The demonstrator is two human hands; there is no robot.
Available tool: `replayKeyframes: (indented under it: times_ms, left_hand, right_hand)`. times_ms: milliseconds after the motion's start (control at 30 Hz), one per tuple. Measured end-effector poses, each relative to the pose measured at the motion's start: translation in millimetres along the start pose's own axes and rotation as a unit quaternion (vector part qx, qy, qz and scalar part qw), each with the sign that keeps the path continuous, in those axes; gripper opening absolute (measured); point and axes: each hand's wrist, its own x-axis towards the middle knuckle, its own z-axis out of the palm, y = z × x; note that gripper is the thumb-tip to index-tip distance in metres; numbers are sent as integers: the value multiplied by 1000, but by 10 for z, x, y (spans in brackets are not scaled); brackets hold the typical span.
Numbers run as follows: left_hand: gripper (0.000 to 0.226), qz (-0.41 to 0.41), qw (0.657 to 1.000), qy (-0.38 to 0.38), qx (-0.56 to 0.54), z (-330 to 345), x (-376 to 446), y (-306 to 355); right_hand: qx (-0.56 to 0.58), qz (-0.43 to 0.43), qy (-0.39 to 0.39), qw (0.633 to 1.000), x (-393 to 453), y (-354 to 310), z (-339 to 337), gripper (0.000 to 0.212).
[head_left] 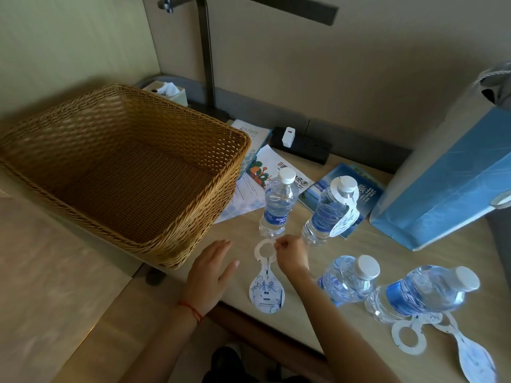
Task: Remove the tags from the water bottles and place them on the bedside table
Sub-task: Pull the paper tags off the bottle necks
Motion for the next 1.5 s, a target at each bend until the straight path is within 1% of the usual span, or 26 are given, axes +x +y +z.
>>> replayKeyframes:
  times_ms: [167,300,400,500,600,733,833,900,1000,1133,1233,1367,1500]
  left_hand:
    - [44,2,1000,-4,0,11,-17,6]
    - [43,-1,1000,-8,-2,-11,19,60]
    - [49,-8,1000,-7,-4,-31,49,113]
    - [51,-3,1000,3,-7,-66,90,168]
    - [59,12,999,21,-27,-134,165,267]
    - [49,34,998,34,-49,-200,301,449]
    - [48,64,995,35,-70,-203,410,646]
    - [42,86,993,38,-77,-170,487,808]
    - [39,128,986,40,-100,-69,593,1064]
    - [39,152,978,10,-141,151,742,1335]
    - [36,122,979,-1,-161,355,876,1454]
    - [40,58,979,-27,-193,559,1048,1517]
    - [43,24,978,-55,-201,704,1178,1495]
  right_hand:
    - [-71,-4,-3,997,65,137,126,19]
    - [-87,21,-11,996,98,173,135,21]
    - [-85,7,-2,996,56,120,90,23]
    - [-52,-44,-16,998,-66,-66,-12,27]
    - [-22,-130,-18,991,-303,-348,-188,26]
    - [-1,-276,33,960,-596,-706,-575,23]
    - [8,-335,74,939,-654,-882,-968,21]
    - [-5,-334,85,939,-607,-924,-1219,20]
    - [-30,-305,111,945,-445,-865,-1540,19]
    - [-48,-259,135,955,-182,-670,-1867,14]
    - [-66,-231,140,961,14,-535,-1982,15]
    - [-99,-216,142,961,244,-386,-1994,18]
    - [-134,-197,108,965,472,-264,-1939,24]
